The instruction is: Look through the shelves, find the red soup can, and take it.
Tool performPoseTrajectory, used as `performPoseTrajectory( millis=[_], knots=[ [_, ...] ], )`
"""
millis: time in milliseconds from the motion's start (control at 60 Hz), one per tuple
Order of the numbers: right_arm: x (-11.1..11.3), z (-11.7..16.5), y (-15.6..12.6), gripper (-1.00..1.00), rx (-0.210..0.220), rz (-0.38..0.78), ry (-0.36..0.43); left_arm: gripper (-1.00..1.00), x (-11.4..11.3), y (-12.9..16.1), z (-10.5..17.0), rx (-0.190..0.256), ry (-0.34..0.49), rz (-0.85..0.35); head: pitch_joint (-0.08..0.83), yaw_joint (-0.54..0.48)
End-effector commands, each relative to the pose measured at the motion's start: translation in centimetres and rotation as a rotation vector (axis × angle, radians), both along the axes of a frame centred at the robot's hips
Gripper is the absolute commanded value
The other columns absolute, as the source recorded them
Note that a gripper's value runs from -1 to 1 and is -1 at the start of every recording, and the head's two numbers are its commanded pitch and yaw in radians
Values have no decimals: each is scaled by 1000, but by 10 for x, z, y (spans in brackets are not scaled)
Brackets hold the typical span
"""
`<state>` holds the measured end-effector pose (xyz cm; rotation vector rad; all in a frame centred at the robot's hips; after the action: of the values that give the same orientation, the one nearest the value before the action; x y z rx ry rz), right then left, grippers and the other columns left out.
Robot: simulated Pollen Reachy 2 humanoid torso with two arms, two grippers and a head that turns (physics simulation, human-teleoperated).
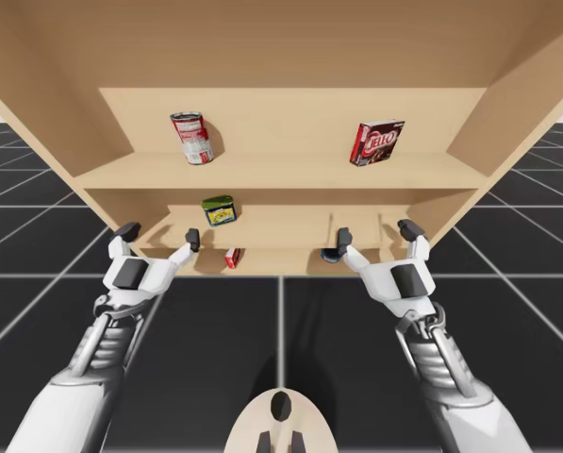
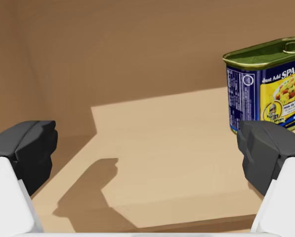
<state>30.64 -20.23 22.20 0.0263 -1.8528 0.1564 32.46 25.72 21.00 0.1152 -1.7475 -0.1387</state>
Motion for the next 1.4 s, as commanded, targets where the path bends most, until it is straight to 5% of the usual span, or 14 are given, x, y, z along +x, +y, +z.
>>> performPoseTrajectory(
  millis=[17, 267, 600, 950, 1050, 1100, 1150, 1267, 1400],
  knots=[
    [-3, -2, 4, -1000, 25, -2, 20, -1000, 0, 0, 0, 0, 1, -1, -15, 16],
    [-2, 0, 3, -1000, 19, 19, 12, -1000, 0, -1, -1, 1, 0, -4, 52, 28],
    [-2, 0, 3, -1000, 24, 15, 5, -1000, 0, -1, -1, 2, 2, -6, 137, 216],
    [-2, 0, 3, -1000, 25, 16, 7, -1000, -1, 2, 6, -32, 13, -24, 136, 264],
    [-1, 0, 2, -1000, 25, 11, 9, -1000, -17, -2, 33, -38, 113, -72, 137, 264],
    [-1, 0, 2, -1000, 26, 10, 10, -1000, -29, -7, 50, 1, 183, -108, 136, 263],
    [-1, 0, 2, -1000, 24, 10, 11, -1000, -45, -12, 72, -25, 165, -149, 136, 263],
    [-1, 0, 2, -1000, 26, 12, 10, -1000, -70, -21, 115, -12, 151, -220, 140, 267],
    [-1, 1, 1, -1000, 26, 12, 10, -1000, -78, -27, 141, -10, 157, -277, 139, 269]
  ],
)
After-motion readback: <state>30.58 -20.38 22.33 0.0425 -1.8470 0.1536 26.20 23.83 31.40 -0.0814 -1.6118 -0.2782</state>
